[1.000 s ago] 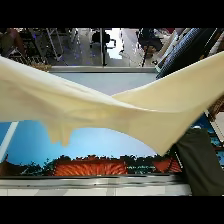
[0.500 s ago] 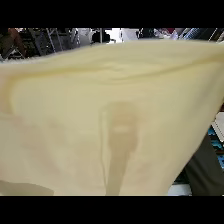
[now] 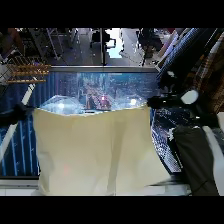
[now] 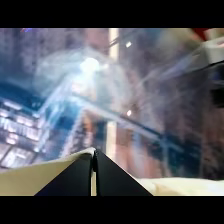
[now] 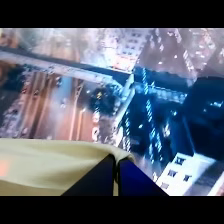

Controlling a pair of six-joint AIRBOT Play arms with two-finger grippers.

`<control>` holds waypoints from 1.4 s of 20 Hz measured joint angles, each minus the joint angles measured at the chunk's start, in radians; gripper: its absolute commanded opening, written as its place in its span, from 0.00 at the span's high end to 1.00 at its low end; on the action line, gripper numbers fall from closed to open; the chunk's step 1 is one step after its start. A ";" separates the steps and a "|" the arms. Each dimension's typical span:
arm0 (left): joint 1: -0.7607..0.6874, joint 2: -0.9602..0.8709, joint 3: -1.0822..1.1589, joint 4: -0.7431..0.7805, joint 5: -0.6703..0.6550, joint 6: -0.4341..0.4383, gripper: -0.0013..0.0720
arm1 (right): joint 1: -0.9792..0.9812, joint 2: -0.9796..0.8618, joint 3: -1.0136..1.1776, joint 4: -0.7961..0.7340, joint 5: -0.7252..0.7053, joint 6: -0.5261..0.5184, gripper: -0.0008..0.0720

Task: Fold the clothes and pants, and hang the long-sleeved shirts on hangers.

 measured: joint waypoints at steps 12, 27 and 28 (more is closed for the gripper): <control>-0.021 -0.469 0.361 0.042 -0.328 0.032 0.98 | -0.028 -0.294 0.157 -0.019 -0.073 0.025 0.97; 0.101 -0.401 0.198 0.513 -0.783 -0.142 0.31 | -0.098 -0.294 0.098 -0.132 0.533 -0.009 0.39; 0.105 -0.359 0.169 0.541 -0.772 -0.164 0.31 | -0.119 -0.285 0.074 -0.135 0.550 -0.010 0.39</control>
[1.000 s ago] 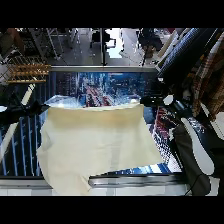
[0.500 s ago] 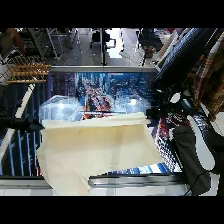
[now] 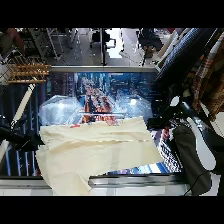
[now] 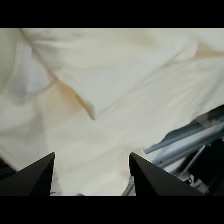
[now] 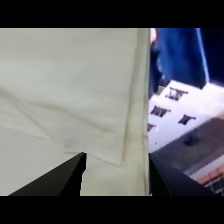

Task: Fold the clothes and pants, and hang the long-sleeved shirts on hangers.

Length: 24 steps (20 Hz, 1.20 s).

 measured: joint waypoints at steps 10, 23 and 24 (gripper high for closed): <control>0.010 0.530 -0.612 0.112 0.217 -0.070 0.31 | -0.276 0.167 -0.414 -0.004 0.003 -0.178 0.36; -0.145 0.607 -0.753 0.184 0.275 -0.162 0.31 | -0.310 0.180 -0.534 0.122 -0.036 -0.311 0.36; -0.173 0.607 -0.753 0.195 0.276 -0.178 0.31 | -0.310 0.180 -0.535 0.125 -0.038 -0.315 0.36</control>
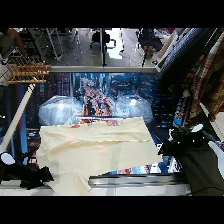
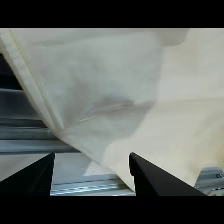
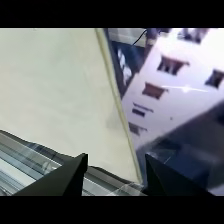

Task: Fold the clothes and pants, and hang the long-sleeved shirts on hangers.

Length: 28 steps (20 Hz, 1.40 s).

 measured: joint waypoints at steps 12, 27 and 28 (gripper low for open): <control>-0.147 -0.008 0.000 0.066 0.010 -0.085 0.29 | 0.000 -0.001 -0.001 0.004 0.013 -0.011 0.36; -0.149 -0.246 0.055 -0.053 0.054 -0.112 0.98 | 0.000 0.002 0.004 -0.016 0.064 -0.072 0.97; -0.147 -0.233 0.075 -0.053 0.075 -0.112 0.98 | 0.000 0.006 0.009 -0.015 0.075 -0.083 0.97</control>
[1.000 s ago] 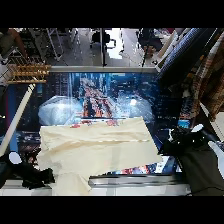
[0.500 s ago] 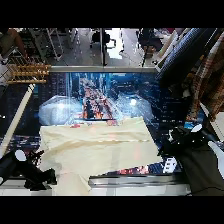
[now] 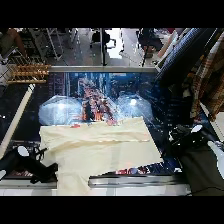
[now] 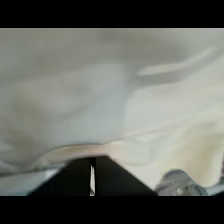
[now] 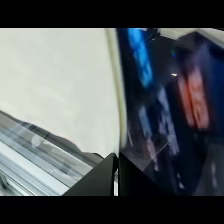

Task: Fold the clothes and pants, and hang the long-sleeved shirts on hangers.

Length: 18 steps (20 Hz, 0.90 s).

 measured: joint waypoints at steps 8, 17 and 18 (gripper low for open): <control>0.033 0.099 0.171 0.008 -0.116 0.017 0.98 | 0.000 0.070 0.068 0.035 0.084 -0.044 0.97; 0.084 0.114 0.304 -0.217 -0.291 0.225 0.98 | 0.003 0.170 0.106 0.117 0.155 -0.039 0.97; 0.111 0.115 0.327 -0.248 -0.305 0.248 0.98 | 0.009 0.175 0.123 0.124 0.156 -0.033 0.97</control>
